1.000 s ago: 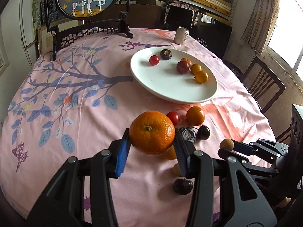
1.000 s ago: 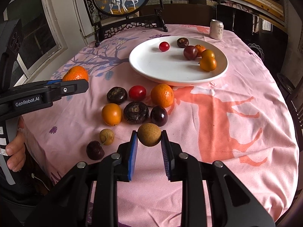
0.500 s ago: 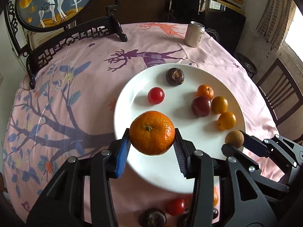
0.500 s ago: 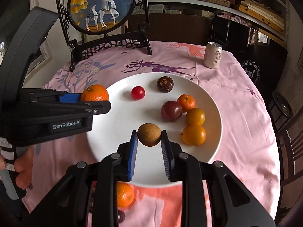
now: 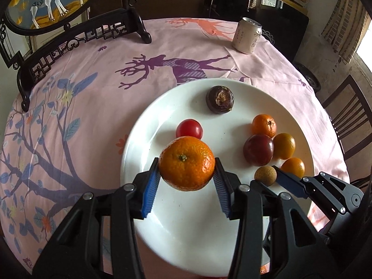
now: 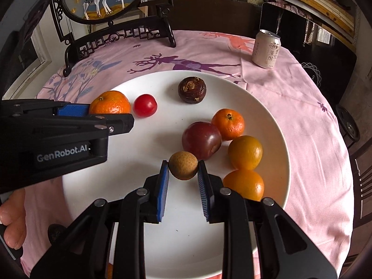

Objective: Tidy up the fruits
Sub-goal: 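Place the brown fruit and the tangerine on the white plate and release, then grasp a dark cherry with the right tool while the left grasps an orange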

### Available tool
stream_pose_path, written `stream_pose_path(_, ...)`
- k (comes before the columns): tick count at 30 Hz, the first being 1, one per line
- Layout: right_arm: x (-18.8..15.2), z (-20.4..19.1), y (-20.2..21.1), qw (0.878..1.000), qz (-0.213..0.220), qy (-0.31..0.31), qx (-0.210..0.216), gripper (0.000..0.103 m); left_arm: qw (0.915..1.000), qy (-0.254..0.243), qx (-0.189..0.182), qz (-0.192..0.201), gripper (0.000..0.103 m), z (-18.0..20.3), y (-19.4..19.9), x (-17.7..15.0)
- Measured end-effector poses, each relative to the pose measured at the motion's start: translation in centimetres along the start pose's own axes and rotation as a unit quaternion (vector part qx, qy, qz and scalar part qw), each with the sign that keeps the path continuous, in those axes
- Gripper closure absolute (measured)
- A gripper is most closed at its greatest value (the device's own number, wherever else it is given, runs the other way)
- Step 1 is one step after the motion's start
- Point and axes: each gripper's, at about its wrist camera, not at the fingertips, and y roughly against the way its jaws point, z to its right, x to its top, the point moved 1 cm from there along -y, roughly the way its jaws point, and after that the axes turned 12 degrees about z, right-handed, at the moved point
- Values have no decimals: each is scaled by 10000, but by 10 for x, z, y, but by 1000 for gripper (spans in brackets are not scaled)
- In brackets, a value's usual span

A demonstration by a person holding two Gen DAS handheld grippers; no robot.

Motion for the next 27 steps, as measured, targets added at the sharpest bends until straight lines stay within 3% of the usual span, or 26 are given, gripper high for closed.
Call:
stream_pose_path(2,1,2,4,10000,38,-35,-69,66,10000,43,-50,43,57,-2,9,0)
stream_pose_path(3,1,3,11,9999,103,-35,-101,56,9998,61,-100,132,51,-4,18,0)
stream_pose_path(4,3,4,20,9997,216,-20,-141,49,9995,71,-138,257,44,-6,30,-1)
stream_pose_path(5,4,4,32,9991,379,6,-211,46,9990,96,-182,398,28,-8,44,-2)
stream_pose_path(6,3,4,46,9983,507,52,-276,46,9978,123,-267,587,21,-10,61,-5)
stream_pose_path(10,-19,2,102,9968,679,92,-399,38,9914,29,-322,1265,15,-20,132,-35)
stream_pose_path(12,-42,-1,128,9970,687,-56,-363,22,9889,29,-223,1466,13,-27,160,-59)
stream_pose_path(14,-68,-6,150,9968,741,-249,-190,16,9875,75,-197,1562,13,-34,181,-87)
stream_pose_path(19,-110,-29,177,9974,624,-363,35,16,9871,322,-36,1568,13,-52,203,-144)
stream_pose_path(27,-121,-53,179,9986,530,-41,-25,16,9906,508,-18,1271,13,-65,211,-188)
